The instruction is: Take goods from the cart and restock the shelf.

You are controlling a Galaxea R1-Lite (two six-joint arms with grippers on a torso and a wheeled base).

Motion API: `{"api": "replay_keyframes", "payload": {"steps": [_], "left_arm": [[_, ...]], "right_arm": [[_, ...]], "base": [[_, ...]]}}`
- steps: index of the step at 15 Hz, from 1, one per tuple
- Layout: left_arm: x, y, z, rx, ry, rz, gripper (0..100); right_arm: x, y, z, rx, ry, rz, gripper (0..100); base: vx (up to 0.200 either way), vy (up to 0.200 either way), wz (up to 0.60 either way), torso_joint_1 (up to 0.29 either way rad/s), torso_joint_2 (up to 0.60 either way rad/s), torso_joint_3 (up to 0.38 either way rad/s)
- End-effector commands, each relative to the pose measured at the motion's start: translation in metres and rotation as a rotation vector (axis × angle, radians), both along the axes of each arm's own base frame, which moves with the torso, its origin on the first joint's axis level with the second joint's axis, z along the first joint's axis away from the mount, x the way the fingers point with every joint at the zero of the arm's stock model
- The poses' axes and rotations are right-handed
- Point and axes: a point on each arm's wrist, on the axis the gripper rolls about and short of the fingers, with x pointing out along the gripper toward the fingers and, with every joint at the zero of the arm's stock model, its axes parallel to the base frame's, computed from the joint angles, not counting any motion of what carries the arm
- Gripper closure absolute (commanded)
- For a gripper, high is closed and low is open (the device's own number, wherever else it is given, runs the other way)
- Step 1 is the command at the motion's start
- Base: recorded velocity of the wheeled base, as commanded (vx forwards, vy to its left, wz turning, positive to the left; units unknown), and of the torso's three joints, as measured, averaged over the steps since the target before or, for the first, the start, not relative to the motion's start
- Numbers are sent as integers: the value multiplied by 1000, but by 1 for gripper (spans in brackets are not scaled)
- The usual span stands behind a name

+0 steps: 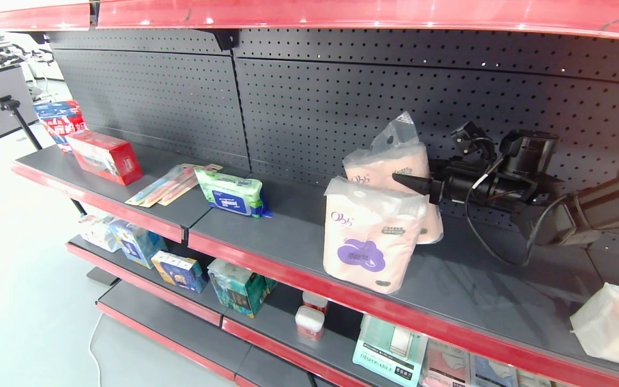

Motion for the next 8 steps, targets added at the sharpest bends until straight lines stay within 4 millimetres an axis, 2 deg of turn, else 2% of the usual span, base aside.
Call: {"api": "replay_keyframes", "payload": {"steps": [1, 8], "left_arm": [[0, 0, 0, 0, -1, 1, 0], [0, 0, 0, 0, -1, 1, 0]], "right_arm": [[1, -4, -5, -7, 15, -8, 100], [-4, -33, -13, -71, -14, -10, 100]], "base": [[0, 0, 0, 0, 0, 0], [0, 0, 0, 0, 0, 0]]}}
